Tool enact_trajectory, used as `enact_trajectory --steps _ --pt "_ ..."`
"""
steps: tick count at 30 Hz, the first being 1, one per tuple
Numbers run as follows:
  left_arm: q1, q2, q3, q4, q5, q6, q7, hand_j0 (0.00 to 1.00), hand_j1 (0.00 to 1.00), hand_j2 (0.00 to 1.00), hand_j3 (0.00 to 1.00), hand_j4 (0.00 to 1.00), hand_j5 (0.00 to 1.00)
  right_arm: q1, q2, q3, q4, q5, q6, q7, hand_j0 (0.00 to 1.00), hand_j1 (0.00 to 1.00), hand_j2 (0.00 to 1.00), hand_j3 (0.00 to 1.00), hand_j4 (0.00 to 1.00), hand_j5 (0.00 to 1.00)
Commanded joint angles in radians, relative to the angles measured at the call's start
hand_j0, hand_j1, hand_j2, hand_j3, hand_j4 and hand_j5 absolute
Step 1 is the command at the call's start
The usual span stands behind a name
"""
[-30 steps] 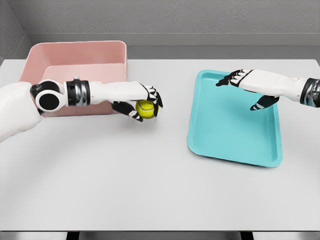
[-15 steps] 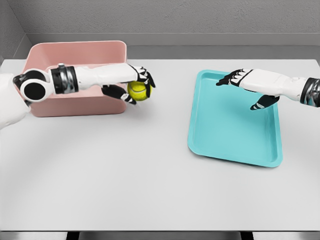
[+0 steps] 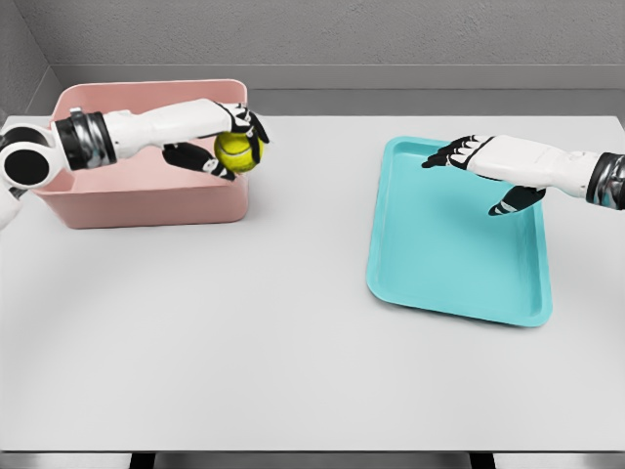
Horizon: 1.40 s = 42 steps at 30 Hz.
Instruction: Put the tennis from the blue tray into the pink basket with both arms
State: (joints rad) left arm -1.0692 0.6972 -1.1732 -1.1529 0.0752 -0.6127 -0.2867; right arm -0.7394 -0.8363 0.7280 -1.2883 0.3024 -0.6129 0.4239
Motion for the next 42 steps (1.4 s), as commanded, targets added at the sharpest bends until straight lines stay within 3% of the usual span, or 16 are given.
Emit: enact_trajectory --steps 1,15,21,29,30,31,32,33,38,42 --pt "0.0 0.004 0.007 0.036 0.008 0.002 0.004 0.44 0.44 0.44 0.44 0.44 0.44 0.0 -0.001 -0.001 0.0 -0.006 0.002 0.0 1.0 1.0 1.0 1.0 1.0 1.0" --pt "0.006 -0.002 0.009 0.255 0.005 0.002 0.038 0.44 0.44 0.44 0.44 0.44 0.44 0.006 0.006 0.001 0.0 -0.006 0.002 0.0 1.0 1.0 1.0 1.0 1.0 1.0" --pt "0.005 -0.044 0.009 0.387 0.0 0.002 0.038 0.44 0.44 0.44 0.44 0.44 0.44 0.006 0.005 -0.001 0.001 -0.006 0.002 0.0 1.0 1.0 1.0 1.0 1.0 1.0" --pt "0.005 -0.08 0.009 0.463 -0.003 0.002 0.038 0.45 0.45 0.45 0.45 0.45 0.45 0.005 0.005 -0.001 0.001 -0.006 0.002 0.0 1.0 1.0 1.0 1.0 1.0 1.0" --pt "0.005 -0.094 0.009 0.478 -0.003 0.002 0.038 0.47 0.47 0.47 0.47 0.47 0.47 0.006 0.005 -0.002 0.001 -0.006 0.002 0.0 1.0 1.0 1.0 1.0 1.0 1.0" --pt "0.003 -0.096 0.01 0.484 -0.003 0.002 0.038 0.56 0.56 0.56 0.56 0.56 0.56 0.006 0.005 -0.002 0.001 -0.006 0.002 0.0 1.0 1.0 1.0 1.0 1.0 1.0" --pt "0.003 -0.096 0.018 0.484 -0.003 0.002 0.038 0.82 0.82 0.82 0.82 0.82 0.82 0.005 0.005 -0.002 0.001 -0.006 0.002 0.0 1.0 1.0 1.0 1.0 1.0 1.0" --pt "0.003 -0.096 0.021 0.484 -0.005 0.002 0.038 1.0 1.0 1.0 1.0 1.0 1.0 0.005 0.003 -0.002 0.001 -0.006 0.002 0.0 1.0 1.0 1.0 1.0 1.0 1.0" --pt "0.005 -0.084 0.053 0.476 -0.003 0.002 0.038 1.0 1.0 1.0 1.0 1.0 1.0 0.005 0.003 -0.002 0.0 -0.008 0.002 -0.002 1.0 1.0 1.0 1.0 1.0 1.0" --pt "0.032 -0.077 0.162 0.466 0.002 0.002 0.037 1.0 1.0 1.0 1.0 1.0 1.0 0.006 -0.003 -0.004 -0.003 -0.009 0.002 -0.002 1.0 1.0 1.0 1.0 1.0 1.0"
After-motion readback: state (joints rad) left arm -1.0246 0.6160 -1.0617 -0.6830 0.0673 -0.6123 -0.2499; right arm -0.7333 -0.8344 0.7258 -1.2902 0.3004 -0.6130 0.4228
